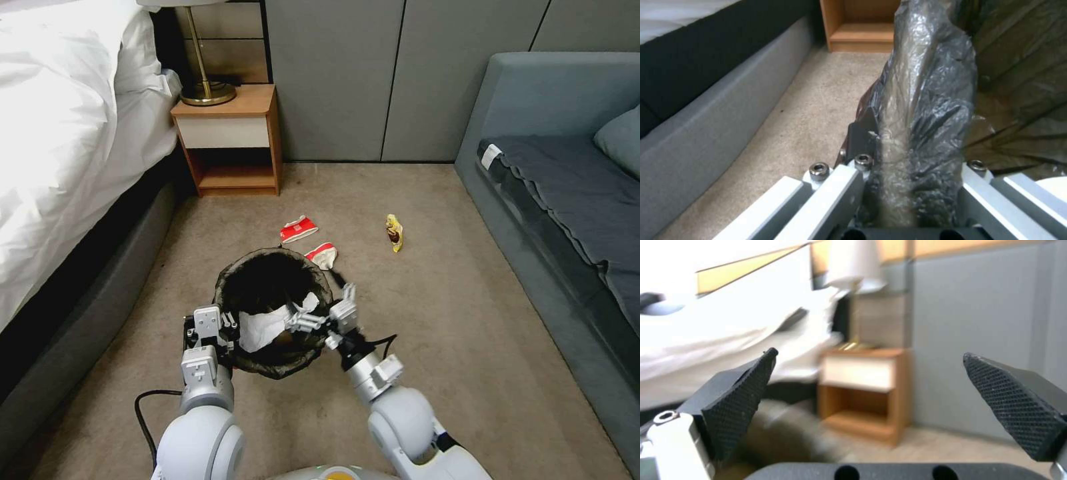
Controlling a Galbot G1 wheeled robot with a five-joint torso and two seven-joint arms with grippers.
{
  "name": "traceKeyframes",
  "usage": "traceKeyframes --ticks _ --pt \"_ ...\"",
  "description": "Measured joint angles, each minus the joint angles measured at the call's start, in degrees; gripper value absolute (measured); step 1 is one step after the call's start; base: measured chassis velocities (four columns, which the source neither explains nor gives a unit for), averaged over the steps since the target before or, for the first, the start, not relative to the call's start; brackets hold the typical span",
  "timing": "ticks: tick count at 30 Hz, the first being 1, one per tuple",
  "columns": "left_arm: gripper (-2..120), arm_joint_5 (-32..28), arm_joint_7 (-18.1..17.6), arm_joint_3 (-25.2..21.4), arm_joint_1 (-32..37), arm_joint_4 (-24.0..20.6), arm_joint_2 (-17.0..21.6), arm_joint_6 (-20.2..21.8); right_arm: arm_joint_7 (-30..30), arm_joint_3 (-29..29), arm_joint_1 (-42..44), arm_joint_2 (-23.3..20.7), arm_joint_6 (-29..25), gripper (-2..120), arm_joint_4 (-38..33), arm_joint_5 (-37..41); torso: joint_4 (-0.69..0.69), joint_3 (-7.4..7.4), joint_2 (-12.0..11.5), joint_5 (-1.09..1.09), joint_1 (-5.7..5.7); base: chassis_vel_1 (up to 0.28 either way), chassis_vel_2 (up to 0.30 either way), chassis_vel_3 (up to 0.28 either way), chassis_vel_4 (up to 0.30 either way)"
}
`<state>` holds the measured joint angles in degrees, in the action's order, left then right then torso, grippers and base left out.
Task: Pick up the trash bin, then pick up the garbage from the floor and place it into the trash bin.
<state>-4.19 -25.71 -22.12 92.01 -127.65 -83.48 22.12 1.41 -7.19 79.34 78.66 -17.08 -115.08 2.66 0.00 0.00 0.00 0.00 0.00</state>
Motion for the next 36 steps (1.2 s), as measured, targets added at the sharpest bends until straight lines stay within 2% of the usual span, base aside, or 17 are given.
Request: traceKeyframes --ticks 5,8,12,17,36 --pt "0 -0.18 -0.02 -0.2 -0.13 0.04 0.02 0.0 -3.18 -8.13 5.05 1.2 -1.37 100 -4.55 -1.04 -0.02 0.0 0.0 0.0 0.0 0.0 0.0 0.0 0.0" --pt "0 -0.24 -0.06 -0.23 -0.23 0.13 0.06 0.0 -4.47 -13.12 7.65 1.67 -3.23 100 -4.81 -0.65 -0.01 0.0 0.0 0.0 0.0 0.0 0.0 0.0 0.0" --pt "0 -0.38 -0.09 -0.38 -0.48 0.24 0.06 0.01 -5.11 -16.29 9.68 2.24 -4.77 100 -4.15 -0.39 -0.01 -0.01 0.0 0.01 0.0 0.0 0.0 0.0 0.0" --pt "0 -0.87 -0.17 -0.73 -1.0 0.33 0.15 0.14 -5.33 -17.53 11.28 2.96 -5.4 100 -3.21 -0.06 0.0 0.0 0.0 0.0 0.0 0.0 0.0 0.0 0.0" --pt "0 -3.06 -0.81 -1.71 -1.89 -0.69 0.94 1.15 -5.31 -16.45 9.6 2.96 -4.86 100 -0.46 -0.35 0.0 0.0 0.0 0.0 0.0 0.0 0.0 0.0 0.0"
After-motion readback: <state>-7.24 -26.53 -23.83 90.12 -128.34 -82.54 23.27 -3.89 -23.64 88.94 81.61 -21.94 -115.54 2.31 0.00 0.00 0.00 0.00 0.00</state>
